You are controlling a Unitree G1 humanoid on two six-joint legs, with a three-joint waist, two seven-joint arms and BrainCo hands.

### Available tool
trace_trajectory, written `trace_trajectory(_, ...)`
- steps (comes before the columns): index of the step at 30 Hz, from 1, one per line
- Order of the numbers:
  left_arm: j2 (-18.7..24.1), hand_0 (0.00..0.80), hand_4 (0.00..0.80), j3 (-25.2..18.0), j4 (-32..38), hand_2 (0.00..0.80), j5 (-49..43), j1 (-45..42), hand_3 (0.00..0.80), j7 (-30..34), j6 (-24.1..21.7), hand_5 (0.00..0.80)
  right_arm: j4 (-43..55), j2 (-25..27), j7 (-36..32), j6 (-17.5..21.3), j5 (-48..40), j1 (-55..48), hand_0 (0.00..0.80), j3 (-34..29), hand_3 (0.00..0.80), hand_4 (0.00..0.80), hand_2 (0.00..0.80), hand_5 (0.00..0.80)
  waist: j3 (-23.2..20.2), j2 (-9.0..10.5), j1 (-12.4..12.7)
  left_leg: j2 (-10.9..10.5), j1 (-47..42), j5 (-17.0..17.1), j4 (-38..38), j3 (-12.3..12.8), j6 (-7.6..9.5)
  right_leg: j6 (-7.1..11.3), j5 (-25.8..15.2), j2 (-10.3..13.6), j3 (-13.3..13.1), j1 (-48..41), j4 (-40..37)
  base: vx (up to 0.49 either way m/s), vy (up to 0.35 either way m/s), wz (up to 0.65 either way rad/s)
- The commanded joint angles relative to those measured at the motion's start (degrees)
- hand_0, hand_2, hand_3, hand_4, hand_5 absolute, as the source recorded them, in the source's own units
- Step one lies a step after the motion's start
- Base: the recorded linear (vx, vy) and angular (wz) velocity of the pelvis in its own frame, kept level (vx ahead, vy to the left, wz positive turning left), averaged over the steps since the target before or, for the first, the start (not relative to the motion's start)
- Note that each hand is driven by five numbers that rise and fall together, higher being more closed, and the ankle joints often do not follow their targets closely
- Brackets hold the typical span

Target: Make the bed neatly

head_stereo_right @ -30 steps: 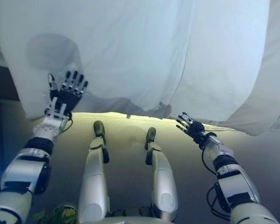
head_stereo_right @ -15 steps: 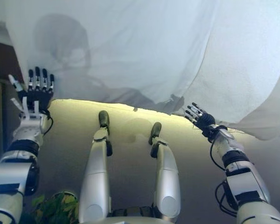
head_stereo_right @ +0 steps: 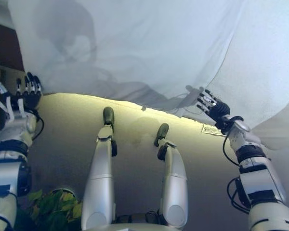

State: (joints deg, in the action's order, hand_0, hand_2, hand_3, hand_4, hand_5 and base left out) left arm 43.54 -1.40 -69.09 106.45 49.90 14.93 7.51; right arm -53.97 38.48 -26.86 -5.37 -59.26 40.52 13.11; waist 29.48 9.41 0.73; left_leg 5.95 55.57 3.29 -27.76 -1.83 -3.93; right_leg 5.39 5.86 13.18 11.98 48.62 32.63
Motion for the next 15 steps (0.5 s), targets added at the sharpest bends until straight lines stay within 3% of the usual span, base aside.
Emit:
trace_trajectory(1,3.7,0.0,0.0,0.9,-3.6,0.0,-3.9,3.7,0.0,-0.6,2.5,0.0,-0.3,5.3,-0.8,1.1,-2.6,-1.8,0.0,-0.7,0.0,0.0,0.0,0.0,0.3,-0.62,-0.6,0.7,-1.7,-11.2,-8.1,0.2,-1.06,2.94,-9.1,-0.2,-2.7,1.8,-7.1,0.096,-0.005,-0.03)
trace_trajectory(3,4.7,0.0,0.0,2.0,-4.9,0.0,-4.2,5.3,0.0,-1.3,3.3,0.0,-1.0,5.5,-1.4,1.1,-2.6,-1.9,0.0,-1.0,0.0,0.0,0.0,0.0,0.3,-0.59,-0.7,0.9,-1.8,-11.3,-8.2,0.4,-1.07,3.03,-9.3,-0.2,-2.6,1.5,-7.5,0.018,0.006,-0.07)
trace_trajectory(4,5.0,0.0,0.0,2.3,-5.3,0.0,-4.3,5.8,0.0,-1.9,3.5,0.0,-1.7,5.7,-1.7,1.1,-2.8,-1.8,0.0,-1.2,0.0,0.0,0.0,0.0,0.3,-0.52,-1.1,0.8,-1.1,-9.9,-8.0,1.2,-0.7,2.47,-10.6,0.1,-2.2,2.0,-8.1,0.005,0.025,-0.1)
trace_trajectory(9,6.6,0.0,0.0,2.9,-7.0,0.0,-2.2,7.3,0.0,-3.1,3.4,0.0,-3.0,7.0,-2.8,0.9,-1.9,-1.5,0.0,-2.0,0.0,0.0,0.0,0.0,0.3,-1.81,-2.0,1.2,-2.9,-11.2,-8.1,1.8,-1.14,2.98,-9.4,-0.1,-3.3,0.8,-8.1,0.027,0.051,-0.07)
trace_trajectory(10,6.7,0.0,0.0,3.0,-7.2,0.0,-1.6,7.5,0.0,-3.1,3.1,0.0,-3.3,7.2,-3.0,1.0,-1.8,-1.5,0.0,-2.0,0.0,0.0,0.0,0.0,0.3,-1.72,-2.2,1.2,-2.1,-9.9,-8.0,2.5,-0.8,2.41,-10.5,0.2,-2.9,1.4,-8.5,0.016,0.042,-0.17)
trace_trajectory(15,7.8,0.0,0.0,1.8,-7.3,0.0,1.0,8.1,0.0,-3.1,0.4,0.0,-4.8,7.5,-3.8,1.6,-0.9,-1.2,0.0,-2.9,0.0,0.0,0.0,0.0,0.3,-2.47,-2.3,1.5,-3.7,-11.1,-8.1,2.6,-1.27,2.66,-9.0,0.3,-3.4,0.4,-7.9,0.013,0.008,-0.14)
